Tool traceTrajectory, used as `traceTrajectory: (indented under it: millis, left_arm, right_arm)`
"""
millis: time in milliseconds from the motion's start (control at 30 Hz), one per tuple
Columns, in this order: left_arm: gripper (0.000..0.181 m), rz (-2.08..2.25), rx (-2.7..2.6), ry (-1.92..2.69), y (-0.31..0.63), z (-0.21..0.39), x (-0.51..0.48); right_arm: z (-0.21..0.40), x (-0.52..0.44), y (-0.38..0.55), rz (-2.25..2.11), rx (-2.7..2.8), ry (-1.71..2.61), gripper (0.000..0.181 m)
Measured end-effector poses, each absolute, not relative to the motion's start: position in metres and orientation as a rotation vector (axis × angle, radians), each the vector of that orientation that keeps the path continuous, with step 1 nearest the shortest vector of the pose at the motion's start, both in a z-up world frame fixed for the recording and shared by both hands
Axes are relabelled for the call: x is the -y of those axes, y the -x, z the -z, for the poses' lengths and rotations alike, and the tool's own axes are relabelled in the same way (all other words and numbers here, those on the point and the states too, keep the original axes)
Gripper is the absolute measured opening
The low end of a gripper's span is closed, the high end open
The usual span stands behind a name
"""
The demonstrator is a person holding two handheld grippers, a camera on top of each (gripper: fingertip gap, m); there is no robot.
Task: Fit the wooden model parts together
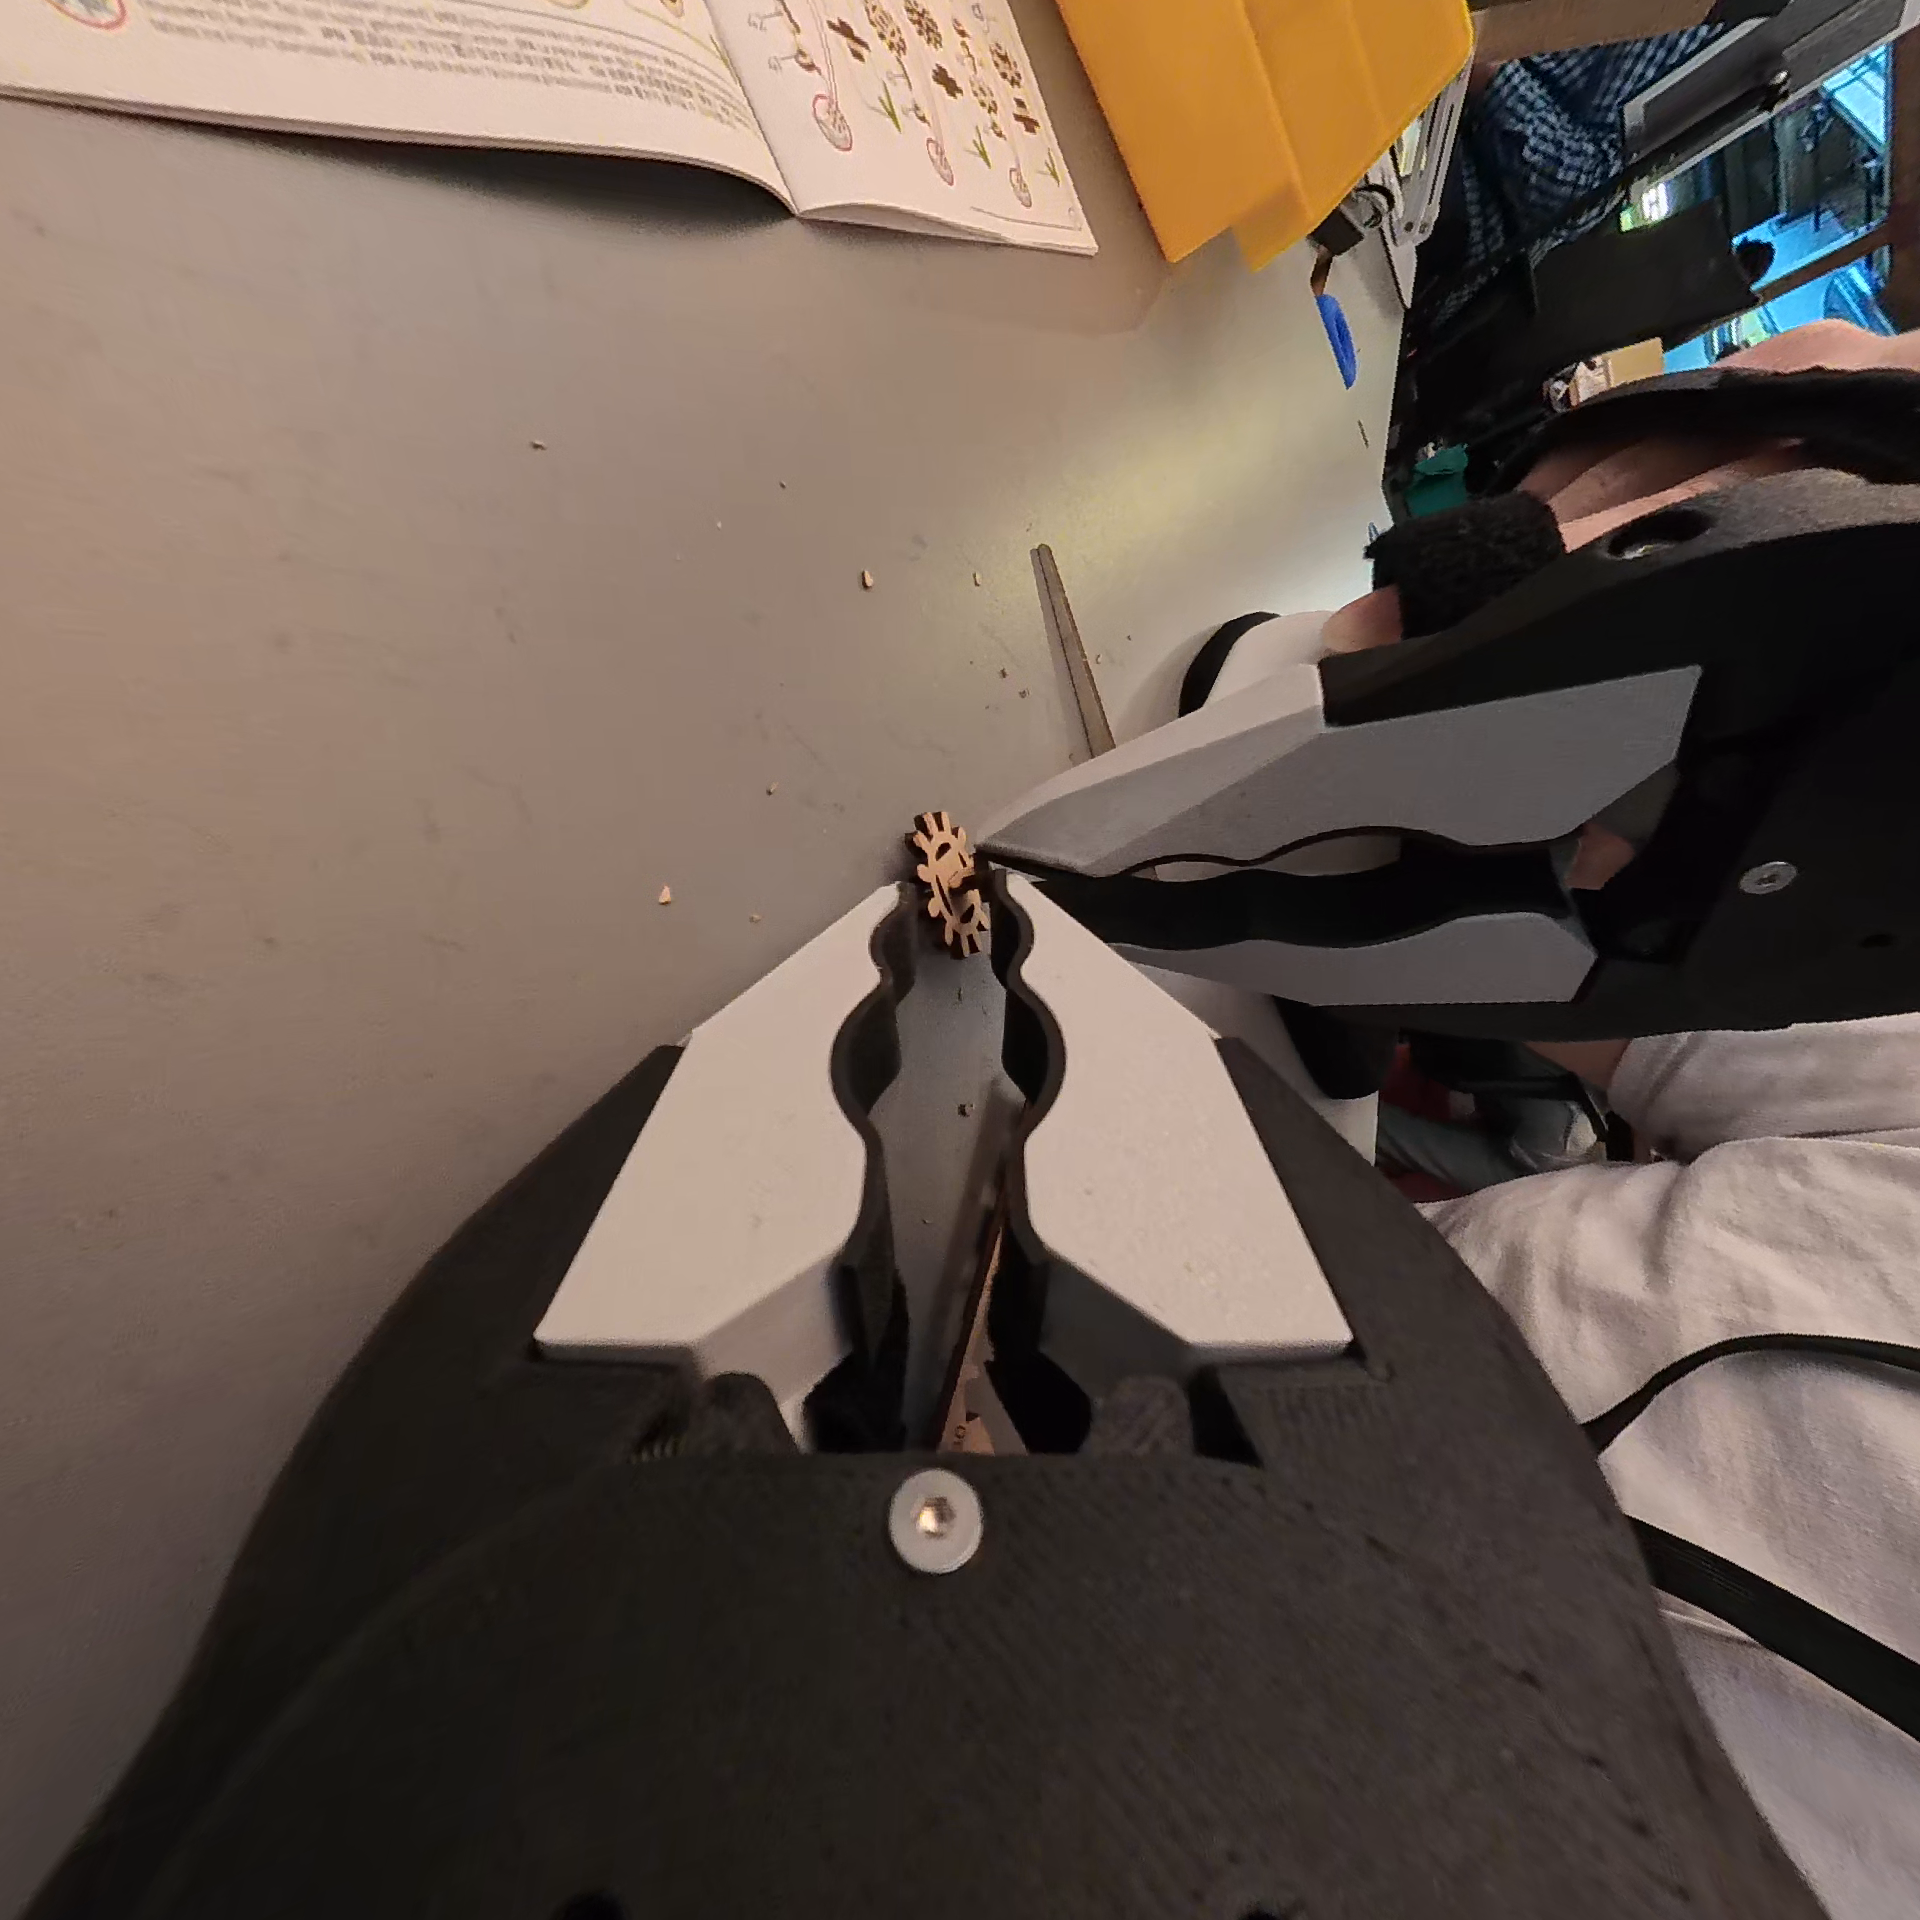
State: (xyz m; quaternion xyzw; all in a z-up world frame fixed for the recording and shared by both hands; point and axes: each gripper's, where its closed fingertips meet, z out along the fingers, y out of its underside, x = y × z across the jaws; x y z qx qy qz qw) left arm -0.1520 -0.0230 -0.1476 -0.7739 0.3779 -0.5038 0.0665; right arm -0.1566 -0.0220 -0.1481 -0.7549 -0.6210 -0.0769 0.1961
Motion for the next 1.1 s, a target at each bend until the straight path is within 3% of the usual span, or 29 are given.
traceTrajectory:
  millis: [33,300,367,1100]
  left_arm:
    - [0.012,1.516,-1.144,2.331,0.152,0.148,0.023]
    - [0.011,1.568,-1.133,2.328,0.152,0.146,0.023]
    - [0.001,1.606,-1.105,2.322,0.153,0.146,0.022]
    - [0.001,1.844,-0.991,2.304,0.16,0.135,0.024]
  right_arm:
    - [0.148,0.022,0.157,0.214,1.741,2.115,0.007]
    - [0.148,0.022,0.156,0.202,1.754,2.1,0.007]
    - [0.147,0.022,0.156,0.176,1.738,2.095,0.008]
    - [0.148,0.012,0.15,0.068,1.637,1.977,0.009]
